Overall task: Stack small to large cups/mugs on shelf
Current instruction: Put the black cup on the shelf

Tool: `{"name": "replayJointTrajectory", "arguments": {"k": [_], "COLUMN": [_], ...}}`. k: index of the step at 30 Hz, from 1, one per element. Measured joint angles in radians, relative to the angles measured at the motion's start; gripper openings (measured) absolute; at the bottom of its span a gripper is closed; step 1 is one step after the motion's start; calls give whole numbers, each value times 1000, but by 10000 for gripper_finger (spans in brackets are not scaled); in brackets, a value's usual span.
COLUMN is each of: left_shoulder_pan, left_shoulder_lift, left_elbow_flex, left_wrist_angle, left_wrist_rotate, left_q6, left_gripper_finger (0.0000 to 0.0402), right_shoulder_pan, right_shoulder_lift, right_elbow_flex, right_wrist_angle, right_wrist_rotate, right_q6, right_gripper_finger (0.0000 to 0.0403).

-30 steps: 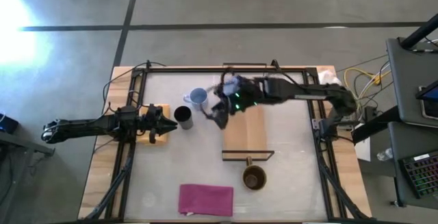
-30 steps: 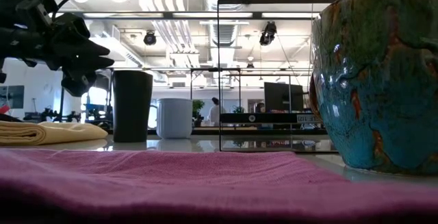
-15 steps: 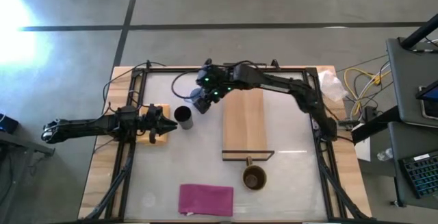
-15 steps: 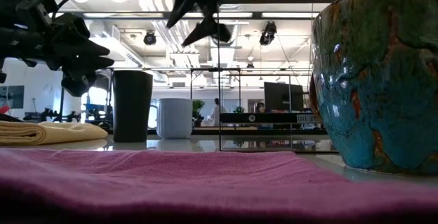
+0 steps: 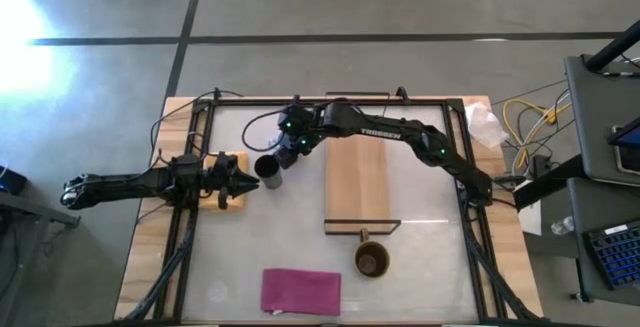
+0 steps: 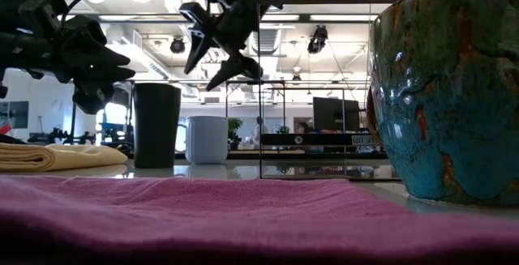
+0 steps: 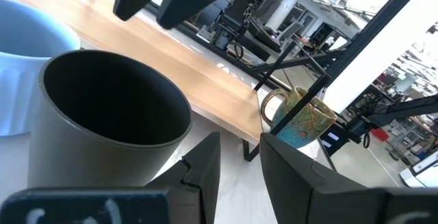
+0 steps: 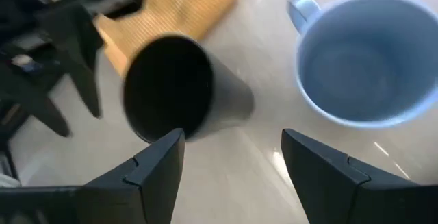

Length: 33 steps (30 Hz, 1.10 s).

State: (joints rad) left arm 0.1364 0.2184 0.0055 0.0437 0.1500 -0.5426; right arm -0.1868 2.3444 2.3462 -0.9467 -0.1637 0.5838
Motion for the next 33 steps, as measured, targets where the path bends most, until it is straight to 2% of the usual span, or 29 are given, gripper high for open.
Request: {"name": "replayJointTrajectory", "arguments": {"k": [18, 24, 33], "left_shoulder_pan": [0, 0, 0], "left_shoulder_lift": [2, 1, 2], "left_elbow_flex": [0, 0, 0], "left_wrist_angle": [0, 0, 0], "left_wrist_rotate": [0, 0, 0], "left_q6": [0, 0, 0], "left_gripper_finger": [89, 89, 89], "right_shoulder_pan": [20, 18, 27], "right_shoulder_lift": [45, 45, 78], "right_elbow_flex": [-1, -4, -9], "right_wrist_angle": [78, 152, 143], "right_wrist_rotate": [7, 11, 8], "right_q6": [-1, -1, 0], "right_gripper_finger": [238, 238, 238]}}
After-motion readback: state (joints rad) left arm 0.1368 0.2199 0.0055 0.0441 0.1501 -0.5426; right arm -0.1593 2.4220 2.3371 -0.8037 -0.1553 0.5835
